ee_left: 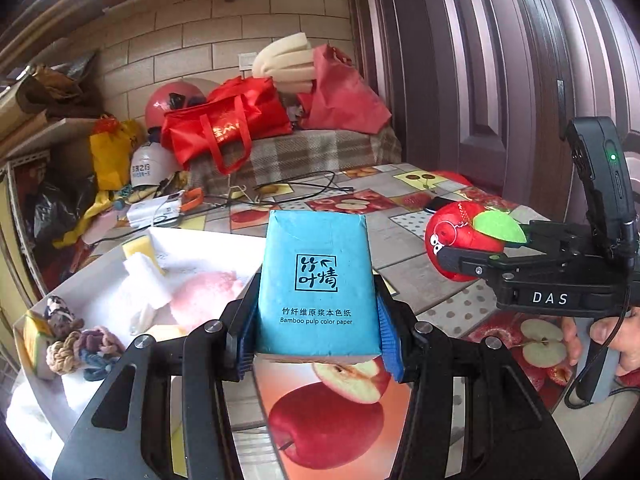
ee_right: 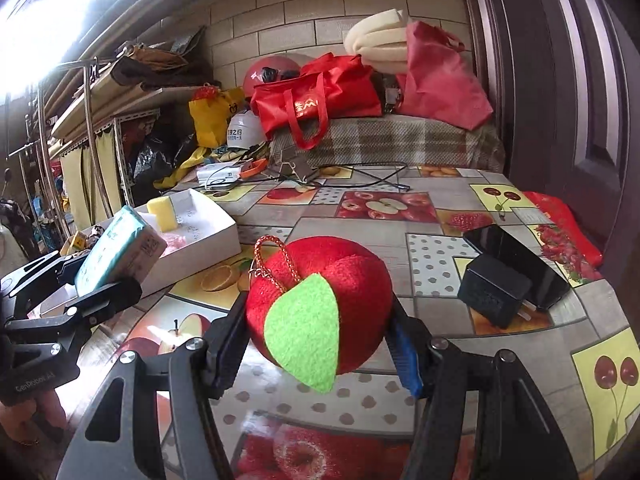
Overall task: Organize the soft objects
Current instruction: 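Carry the blue tissue pack and apple plush into the white tray and release both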
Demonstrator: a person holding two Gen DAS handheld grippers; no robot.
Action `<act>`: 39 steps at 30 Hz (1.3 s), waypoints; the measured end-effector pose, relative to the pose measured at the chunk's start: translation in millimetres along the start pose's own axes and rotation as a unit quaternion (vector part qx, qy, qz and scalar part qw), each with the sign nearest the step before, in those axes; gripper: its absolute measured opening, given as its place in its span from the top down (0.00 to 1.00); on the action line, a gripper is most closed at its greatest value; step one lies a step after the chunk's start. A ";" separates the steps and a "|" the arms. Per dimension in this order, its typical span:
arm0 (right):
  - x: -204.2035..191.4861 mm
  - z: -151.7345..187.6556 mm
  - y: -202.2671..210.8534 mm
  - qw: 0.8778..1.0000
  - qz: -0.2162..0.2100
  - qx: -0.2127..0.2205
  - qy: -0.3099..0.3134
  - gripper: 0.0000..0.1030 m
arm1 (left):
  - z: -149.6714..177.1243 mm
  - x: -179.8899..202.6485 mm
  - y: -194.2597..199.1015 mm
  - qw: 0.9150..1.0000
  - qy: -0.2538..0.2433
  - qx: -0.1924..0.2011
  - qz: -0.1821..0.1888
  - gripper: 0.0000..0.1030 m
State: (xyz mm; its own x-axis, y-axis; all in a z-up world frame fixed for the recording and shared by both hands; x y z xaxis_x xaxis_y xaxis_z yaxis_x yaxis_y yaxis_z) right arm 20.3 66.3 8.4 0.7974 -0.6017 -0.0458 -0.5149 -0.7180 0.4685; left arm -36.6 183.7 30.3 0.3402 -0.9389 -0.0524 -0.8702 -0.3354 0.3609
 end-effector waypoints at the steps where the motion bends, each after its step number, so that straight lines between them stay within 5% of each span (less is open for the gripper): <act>1: -9.9 -1.0 -2.0 1.000 -0.007 0.001 0.004 0.39 | 1.7 -9.7 3.5 1.000 0.002 0.000 -0.011 0.52; 6: -66.5 -7.9 -18.3 0.998 -0.043 0.007 0.033 0.39 | 12.7 -77.9 22.1 0.995 0.037 0.010 -0.091 0.52; 12: -119.3 -21.9 -47.4 0.997 -0.068 0.016 0.044 0.39 | 27.6 -164.4 33.1 0.979 0.123 0.013 -0.161 0.51; 25: -157.7 -59.8 -108.7 0.997 -0.055 0.038 0.030 0.39 | 34.8 -209.4 30.4 0.966 0.175 0.018 -0.187 0.51; 27: -165.9 -63.0 -118.3 0.997 -0.063 0.031 0.036 0.36 | 34.4 -209.4 29.9 0.966 0.174 0.016 -0.192 0.41; 28: -170.4 -62.1 -122.6 0.997 -0.065 0.023 0.044 0.32 | 33.8 -208.5 31.7 0.964 0.173 0.019 -0.200 0.21; 29: -173.9 -60.4 -125.1 0.996 -0.063 0.015 0.053 0.17 | 32.8 -209.2 33.3 0.964 0.171 0.023 -0.203 0.00; 31: -176.8 -60.1 -119.9 0.996 -0.061 0.026 0.062 0.01 | 31.8 -208.7 35.4 0.963 0.169 0.029 -0.206 0.00; 39: -172.0 -66.8 -98.2 0.994 -0.054 0.081 0.055 0.00 | 28.8 -205.8 35.9 0.964 0.159 0.035 -0.210 0.00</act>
State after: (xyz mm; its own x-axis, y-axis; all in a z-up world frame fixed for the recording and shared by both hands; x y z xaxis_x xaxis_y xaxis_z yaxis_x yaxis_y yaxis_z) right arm -45.3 263.7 29.3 0.8758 -0.4825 0.0118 -0.4609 -0.8288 0.3173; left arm -148.2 362.7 27.2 0.7506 -0.6514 0.1107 -0.6494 -0.6963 0.3057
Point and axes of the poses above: each gripper's, at about its wrist camera, not at the fingertips, and y roughly against the way its jaws point, x to its right, z to its underside, the point moved 8 cm from there along -y, roughly the way its jaws point, and after that the axes turned 2 degrees about z, right-handed, at the moved point
